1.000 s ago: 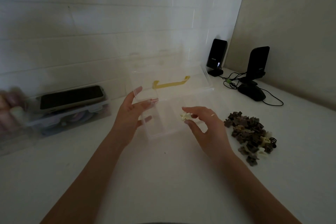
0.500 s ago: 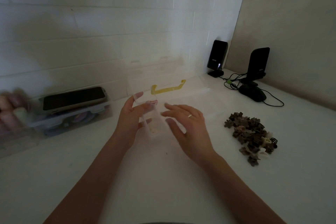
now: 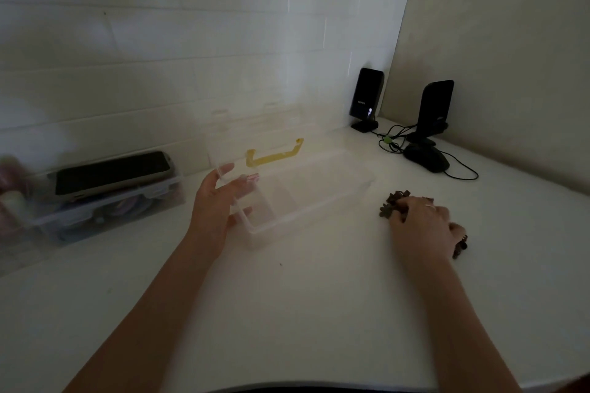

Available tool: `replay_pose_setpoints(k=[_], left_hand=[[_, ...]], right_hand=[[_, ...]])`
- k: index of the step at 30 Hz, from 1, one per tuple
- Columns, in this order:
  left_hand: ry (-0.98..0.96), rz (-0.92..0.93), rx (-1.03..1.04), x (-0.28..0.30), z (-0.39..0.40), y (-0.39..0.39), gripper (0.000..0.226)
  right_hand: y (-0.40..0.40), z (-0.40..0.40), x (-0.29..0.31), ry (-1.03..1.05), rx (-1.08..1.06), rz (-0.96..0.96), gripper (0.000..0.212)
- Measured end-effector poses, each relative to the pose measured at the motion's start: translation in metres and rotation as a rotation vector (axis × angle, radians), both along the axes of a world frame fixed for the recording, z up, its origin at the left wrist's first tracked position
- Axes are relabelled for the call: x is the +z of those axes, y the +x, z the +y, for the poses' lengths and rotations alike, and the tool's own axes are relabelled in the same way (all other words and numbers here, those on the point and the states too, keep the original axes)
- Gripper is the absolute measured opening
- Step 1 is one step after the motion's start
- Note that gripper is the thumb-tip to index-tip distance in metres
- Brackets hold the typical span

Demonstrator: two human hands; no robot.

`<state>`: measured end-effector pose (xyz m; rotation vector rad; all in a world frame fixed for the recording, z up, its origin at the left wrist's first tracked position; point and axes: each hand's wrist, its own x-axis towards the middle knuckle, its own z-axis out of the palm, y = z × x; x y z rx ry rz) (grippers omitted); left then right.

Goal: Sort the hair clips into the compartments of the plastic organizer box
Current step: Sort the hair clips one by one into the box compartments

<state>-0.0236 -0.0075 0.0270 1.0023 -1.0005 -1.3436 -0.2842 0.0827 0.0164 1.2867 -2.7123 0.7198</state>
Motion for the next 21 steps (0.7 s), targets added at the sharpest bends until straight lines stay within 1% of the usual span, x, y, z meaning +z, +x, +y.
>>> replay_pose_setpoints(k=[4,8,9,12,15,18,19,21], left_hand=[[0.0,0.004,-0.002,0.0,0.0,0.0,0.039],[-0.006,0.002,0.002,0.0,0.0,-0.001,0.036],[-0.01,0.0,0.001,0.0,0.0,-0.001,0.035],[-0.012,-0.002,0.002,0.0,0.0,-0.001,0.036],[-0.011,-0.006,0.006,0.0,0.0,-0.001,0.038],[-0.011,-0.007,0.005,0.0,0.0,-0.001,0.037],[-0.012,-0.008,0.005,0.0,0.001,-0.001,0.037],[-0.018,-0.011,0.009,0.001,0.001,0.0,0.037]], right_hand=[[0.0,-0.001,-0.001,0.018,0.052,0.03,0.027],[0.006,-0.003,0.0,0.065,0.111,0.047,0.042],[0.008,-0.004,0.001,0.057,0.121,0.057,0.04],[0.011,-0.006,0.002,-0.012,0.15,0.072,0.024],[0.009,-0.005,0.0,-0.061,0.175,0.057,0.017],[0.011,-0.004,0.002,-0.216,0.236,-0.024,0.014],[0.012,-0.004,0.004,-0.3,0.282,-0.08,0.013],[0.017,-0.001,0.009,-0.461,0.408,-0.253,0.013]])
